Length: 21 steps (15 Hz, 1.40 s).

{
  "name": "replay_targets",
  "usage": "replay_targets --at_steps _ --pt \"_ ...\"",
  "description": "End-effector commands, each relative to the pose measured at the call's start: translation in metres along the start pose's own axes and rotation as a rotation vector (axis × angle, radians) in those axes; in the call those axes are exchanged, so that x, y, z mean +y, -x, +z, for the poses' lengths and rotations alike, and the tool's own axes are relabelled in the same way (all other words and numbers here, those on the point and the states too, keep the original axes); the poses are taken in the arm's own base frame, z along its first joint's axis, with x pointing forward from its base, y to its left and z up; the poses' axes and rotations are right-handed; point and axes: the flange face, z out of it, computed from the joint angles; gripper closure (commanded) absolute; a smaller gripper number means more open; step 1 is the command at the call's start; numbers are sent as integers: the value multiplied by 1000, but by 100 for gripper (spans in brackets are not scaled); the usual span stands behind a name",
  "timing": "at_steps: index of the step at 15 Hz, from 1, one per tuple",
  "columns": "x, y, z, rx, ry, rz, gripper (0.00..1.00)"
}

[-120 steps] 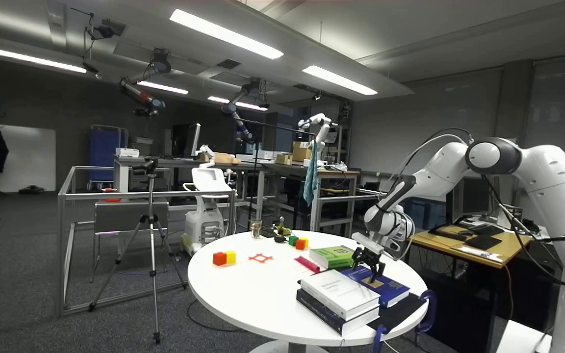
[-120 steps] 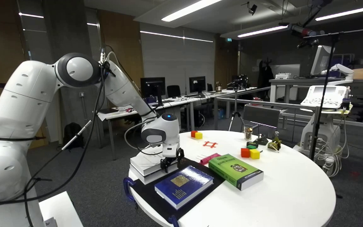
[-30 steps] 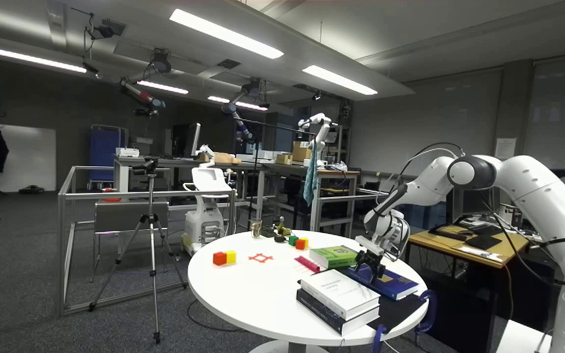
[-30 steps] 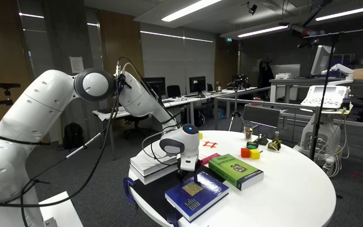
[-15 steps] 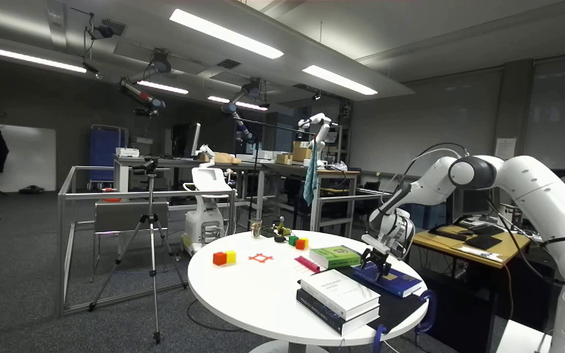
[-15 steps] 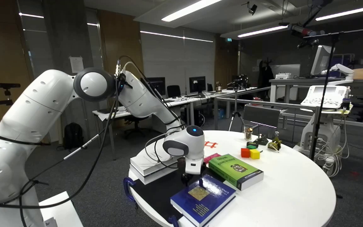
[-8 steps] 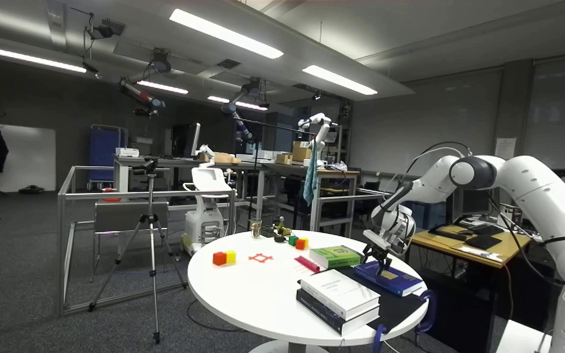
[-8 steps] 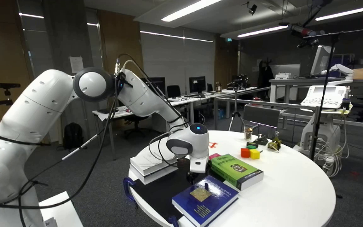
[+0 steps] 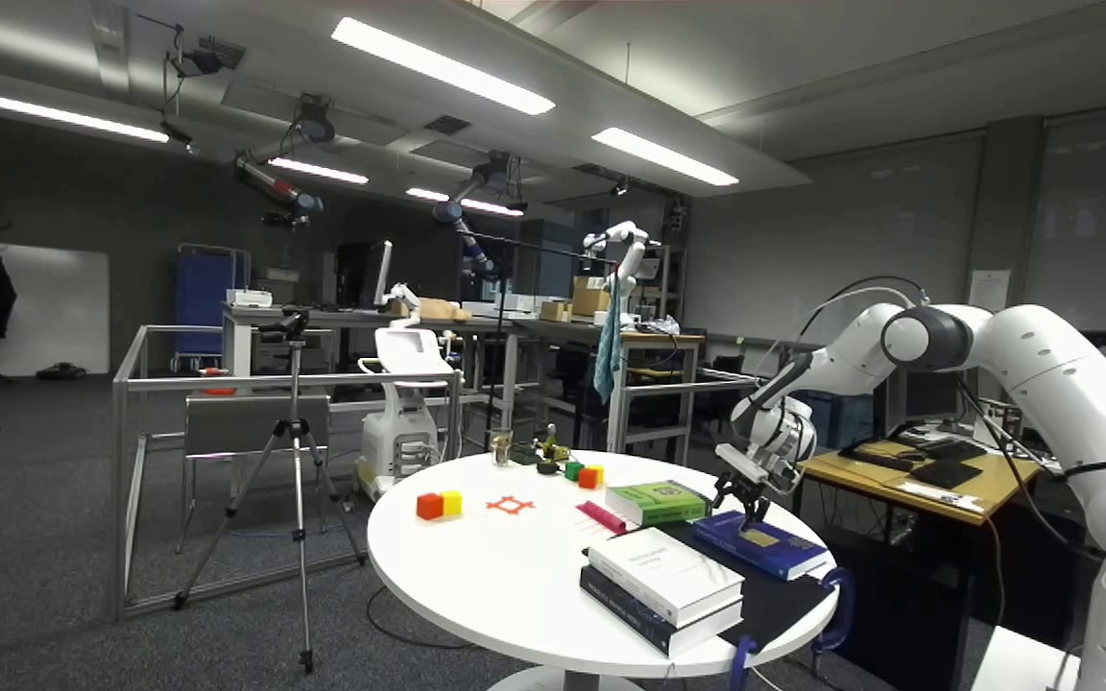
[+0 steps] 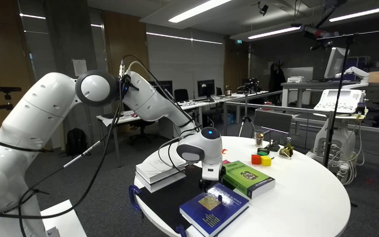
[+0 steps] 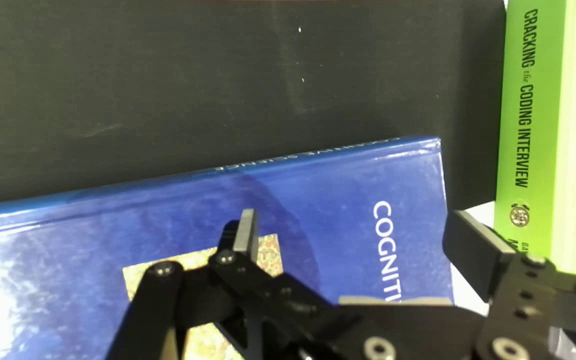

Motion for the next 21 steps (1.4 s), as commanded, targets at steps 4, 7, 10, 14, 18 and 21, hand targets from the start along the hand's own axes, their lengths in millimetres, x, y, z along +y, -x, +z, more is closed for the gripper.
replay_targets --at_steps 4,7,10,14,18,21 --pt "6 14 4 -83 68 -26 0" --pt "11 23 12 -117 111 -31 0" --pt "16 33 20 -145 156 -52 0" --pt "22 42 32 -163 194 -62 0" --pt "27 41 46 -156 215 -65 0" --pt "29 37 51 -150 224 -64 0"
